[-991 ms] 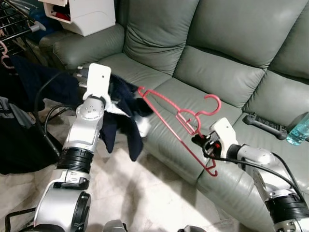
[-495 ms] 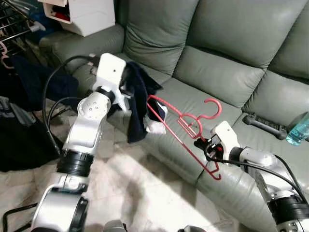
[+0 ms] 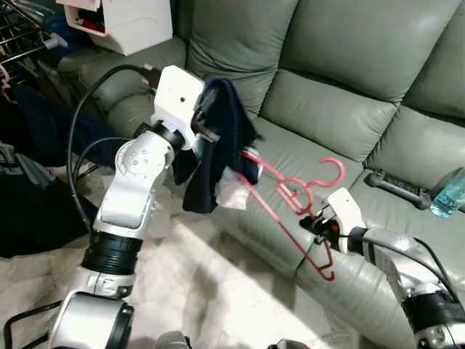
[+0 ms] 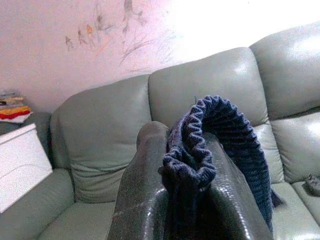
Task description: Hang hanger
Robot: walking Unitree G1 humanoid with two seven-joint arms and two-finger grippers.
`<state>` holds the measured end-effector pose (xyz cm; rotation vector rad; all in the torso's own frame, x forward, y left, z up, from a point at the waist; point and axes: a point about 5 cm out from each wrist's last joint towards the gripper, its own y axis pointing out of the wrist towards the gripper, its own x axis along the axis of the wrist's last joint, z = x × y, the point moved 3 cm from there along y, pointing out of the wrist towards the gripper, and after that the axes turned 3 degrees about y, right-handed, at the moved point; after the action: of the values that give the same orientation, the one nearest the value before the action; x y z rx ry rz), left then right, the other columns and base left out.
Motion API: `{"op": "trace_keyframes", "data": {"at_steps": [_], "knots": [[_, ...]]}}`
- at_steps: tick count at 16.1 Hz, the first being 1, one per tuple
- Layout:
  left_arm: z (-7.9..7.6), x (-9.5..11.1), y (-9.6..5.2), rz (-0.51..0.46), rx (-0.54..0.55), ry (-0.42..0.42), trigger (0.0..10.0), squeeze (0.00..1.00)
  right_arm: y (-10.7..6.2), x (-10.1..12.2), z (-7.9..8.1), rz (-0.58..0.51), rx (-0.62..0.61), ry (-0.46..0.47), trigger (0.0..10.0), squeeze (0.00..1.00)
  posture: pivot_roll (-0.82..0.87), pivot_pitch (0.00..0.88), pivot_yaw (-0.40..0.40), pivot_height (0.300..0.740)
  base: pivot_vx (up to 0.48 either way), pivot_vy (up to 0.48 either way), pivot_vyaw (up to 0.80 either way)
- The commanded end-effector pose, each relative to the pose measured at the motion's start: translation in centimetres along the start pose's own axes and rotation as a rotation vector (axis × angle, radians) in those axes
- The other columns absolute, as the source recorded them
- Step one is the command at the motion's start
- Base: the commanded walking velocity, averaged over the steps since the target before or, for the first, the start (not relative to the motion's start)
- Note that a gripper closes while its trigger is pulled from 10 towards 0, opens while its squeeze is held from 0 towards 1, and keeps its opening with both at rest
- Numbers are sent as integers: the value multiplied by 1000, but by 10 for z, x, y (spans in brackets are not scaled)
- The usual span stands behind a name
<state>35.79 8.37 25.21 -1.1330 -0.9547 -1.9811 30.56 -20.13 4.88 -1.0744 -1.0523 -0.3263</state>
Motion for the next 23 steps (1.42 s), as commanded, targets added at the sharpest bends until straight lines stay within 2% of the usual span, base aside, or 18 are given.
{"op": "trace_keyframes", "data": {"at_steps": [1, 2, 3, 4, 5, 6, 7, 9, 11, 14, 15, 17, 18, 19, 20, 21, 22, 23], "knots": [[7, 21, 1, -73, 22, 30, 10000, 0, -1, -6, -5, 28, -27, 23, 10000, 0, -70, 20, 23, 740, 0, 0, 0], [7, 19, 1, -63, 20, 29, 10000, 0, -2, -5, -7, 21, -42, -42, 10000, 0, -70, 20, 23, 740, 0, 0, 0], [4, 12, 1, -25, 4, 26, 10000, 0, -3, 7, -9, -42, -74, -143, 10000, 0, -70, 23, 22, 740, 0, 0, 0], [0, 5, 1, 3, -19, 46, 10000, 0, -2, 20, -10, -116, -100, -156, 10000, 0, -72, 22, 24, 740, 0, 0, 0], [-13, -5, -1, 45, -75, 92, 10000, 0, -3, 38, -16, -186, -156, -162, 10000, 0, -72, 22, 24, 740, 0, 0, 0], [-21, -4, -1, 34, -106, 87, 10000, 0, -2, 34, -17, -148, -155, -187, 10000, 0, -72, 22, 24, 740, 0, 0, 0], [-26, 4, 0, 2, -131, 53, 10000, 0, 0, 21, -19, -75, -160, -189, 10000, 0, -78, 23, 25, 740, 0, 0, 0], [-29, 21, 0, -77, -134, -42, 10000, 0, 1, -5, -16, 32, -106, -150, 10000, 0, -72, 24, 19, 740, 0, 0, 0], [-42, 32, -7, -149, -196, -67, 10000, 0, 3, -15, -15, 63, -98, -33, 10000, 0, -71, 25, 19, 740, 0, 0, 0], [-65, 46, -18, -217, -293, -165, 10000, 0, 8, -20, -27, 61, -177, 170, 10000, 0, -71, 25, 19, 740, 0, 0, 0], [-83, 49, -27, -214, -423, -206, 10000, 0, 7, -13, -42, -5, -262, 317, 10000, 0, -60, 23, 18, 740, 0, 0, 0], [-90, 43, -33, -192, -469, -189, 10000, 0, 3, 0, -58, -103, -369, 440, 10000, 0, -60, 24, 20, 740, 0, 0, 0], [-93, 32, -38, -151, -474, -181, 10000, 0, -8, 18, -80, -246, -482, 587, 10000, 0, -61, 24, 22, 740, 0, 0, 0], [-98, 11, -43, -76, -467, -163, 10000, 0, -21, 45, -97, -424, -552, 736, 10000, 0, -62, 24, 28, 740, 0, 0, 0], [-103, -13, -48, 12, -461, -120, 10000, 0, -29, 67, -106, -550, -575, 816, 10000, 0, -63, 24, 28, 740, 0, 0, 0], [-109, -36, -55, 98, -467, -61, 10000, 0, -30, 93, -105, -646, -536, 850, 10000, 0, -65, 23, 30, 740, 0, 0, 0], [-112, -41, -58, 113, -486, -25, 10000, 0, -29, 102, -102, -670, -510, 846, 10000, 0, -64, 24, 29, 740, 0, 0, 0], [-119, -50, -62, 142, -509, 7, 10000, 0, -27, 129, -93, -745, -440, 855, 10000, 0, -63, 23, 30, 740, 0, 0, 0]]}}
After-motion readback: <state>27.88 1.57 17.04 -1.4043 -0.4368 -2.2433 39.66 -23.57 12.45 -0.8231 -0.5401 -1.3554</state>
